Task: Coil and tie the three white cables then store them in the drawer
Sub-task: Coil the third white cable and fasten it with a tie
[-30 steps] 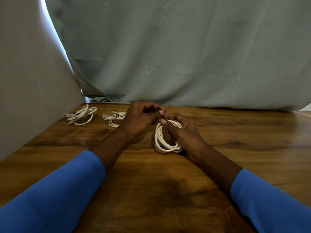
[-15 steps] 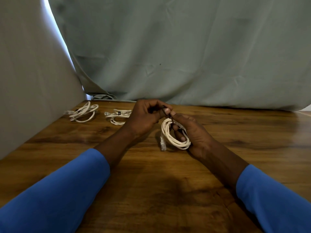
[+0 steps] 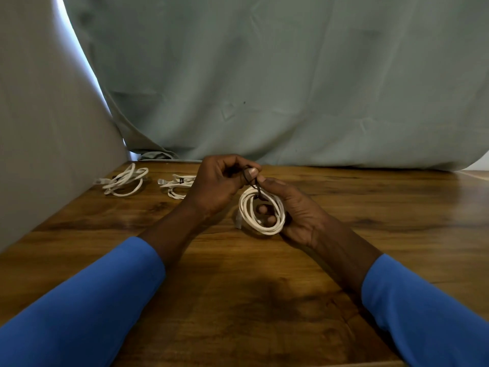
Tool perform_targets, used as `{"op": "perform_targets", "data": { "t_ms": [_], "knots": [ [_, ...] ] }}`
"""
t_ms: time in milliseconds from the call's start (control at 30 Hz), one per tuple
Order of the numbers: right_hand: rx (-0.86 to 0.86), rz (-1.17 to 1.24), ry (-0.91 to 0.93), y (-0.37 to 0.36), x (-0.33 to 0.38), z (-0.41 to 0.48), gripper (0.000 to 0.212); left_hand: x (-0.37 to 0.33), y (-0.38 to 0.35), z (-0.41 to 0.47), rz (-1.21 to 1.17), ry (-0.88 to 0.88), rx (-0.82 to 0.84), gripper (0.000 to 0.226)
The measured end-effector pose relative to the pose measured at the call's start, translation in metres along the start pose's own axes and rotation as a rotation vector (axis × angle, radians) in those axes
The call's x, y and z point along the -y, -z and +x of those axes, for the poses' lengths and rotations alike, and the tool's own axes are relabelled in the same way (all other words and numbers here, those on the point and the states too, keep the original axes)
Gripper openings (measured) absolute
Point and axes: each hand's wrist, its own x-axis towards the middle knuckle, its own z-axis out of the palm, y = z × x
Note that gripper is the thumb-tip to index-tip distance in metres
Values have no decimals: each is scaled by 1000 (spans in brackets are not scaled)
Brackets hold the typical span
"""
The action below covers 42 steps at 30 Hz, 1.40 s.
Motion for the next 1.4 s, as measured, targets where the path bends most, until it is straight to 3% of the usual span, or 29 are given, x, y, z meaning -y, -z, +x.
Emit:
{"op": "perform_targets", "data": {
  "t_ms": [233,400,800,1233,1400],
  "knots": [
    [-31,-29,14,2,0,1,19,-1,-5,-2,6,39,-49,10],
    [-84,-98,68,7,-7,3,14,-3,9,11,-61,77,-254,10],
    [-87,-162,86,0,-9,6,16,-5,5,11,-55,97,-355,6],
    [-3,-82,-43,-8,-3,1,11,-1,-2,18,-10,57,-469,17],
    [2,-109,-38,-9,-4,0,12,5,-4,20,17,54,-509,4]
  ]
}}
